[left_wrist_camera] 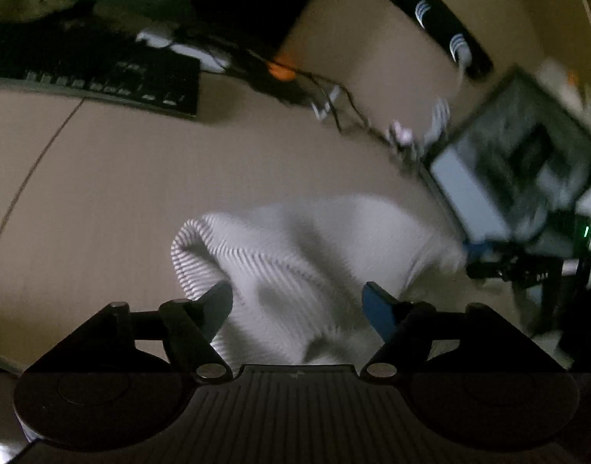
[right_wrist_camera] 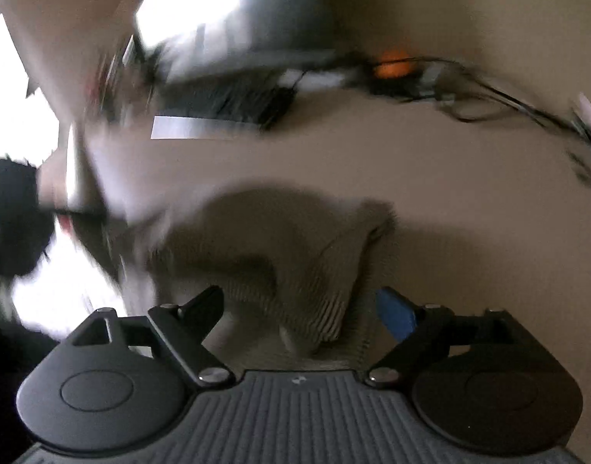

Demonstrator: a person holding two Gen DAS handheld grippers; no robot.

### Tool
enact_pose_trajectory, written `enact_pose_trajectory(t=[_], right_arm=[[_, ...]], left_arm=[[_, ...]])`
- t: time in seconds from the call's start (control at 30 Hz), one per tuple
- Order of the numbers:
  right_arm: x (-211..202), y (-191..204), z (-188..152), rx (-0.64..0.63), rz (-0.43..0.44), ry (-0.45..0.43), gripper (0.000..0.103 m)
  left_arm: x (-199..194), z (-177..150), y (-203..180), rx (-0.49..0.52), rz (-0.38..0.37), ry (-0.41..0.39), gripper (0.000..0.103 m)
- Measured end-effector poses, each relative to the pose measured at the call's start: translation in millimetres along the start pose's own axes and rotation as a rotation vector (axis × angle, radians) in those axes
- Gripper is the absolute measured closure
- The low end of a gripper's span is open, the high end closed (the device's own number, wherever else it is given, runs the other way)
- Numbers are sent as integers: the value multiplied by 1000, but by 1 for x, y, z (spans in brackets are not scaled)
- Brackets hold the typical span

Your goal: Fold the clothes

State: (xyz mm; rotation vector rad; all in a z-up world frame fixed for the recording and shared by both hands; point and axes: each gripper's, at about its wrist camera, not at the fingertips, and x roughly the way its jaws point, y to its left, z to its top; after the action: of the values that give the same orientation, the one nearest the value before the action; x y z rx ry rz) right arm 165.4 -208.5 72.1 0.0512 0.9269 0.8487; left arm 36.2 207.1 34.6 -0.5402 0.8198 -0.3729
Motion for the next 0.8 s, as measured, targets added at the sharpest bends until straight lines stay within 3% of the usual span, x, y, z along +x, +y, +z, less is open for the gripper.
enact_pose_trajectory(t=[0.1, 0.17, 0.27, 0.33, 0.6, 0.8], right_arm=[[5, -19, 14, 209, 11, -81, 12], [30, -17, 20, 266, -12, -69, 13], [80, 10, 19, 149, -128, 9, 22], [103, 22, 16, 73, -172, 48, 40], [135, 0, 37, 38, -226, 53, 42], [156, -37, 82, 13, -330, -17, 43]], left_arm=[[28, 11, 4, -74, 17, 36, 17], [48, 17, 6, -111, 37, 74, 17], [76, 21, 4, -110, 74, 131, 16], [89, 25, 3, -98, 84, 143, 12], [139, 69, -6, -26, 91, 124, 9], [199, 137, -18, 3, 100, 69, 12]])
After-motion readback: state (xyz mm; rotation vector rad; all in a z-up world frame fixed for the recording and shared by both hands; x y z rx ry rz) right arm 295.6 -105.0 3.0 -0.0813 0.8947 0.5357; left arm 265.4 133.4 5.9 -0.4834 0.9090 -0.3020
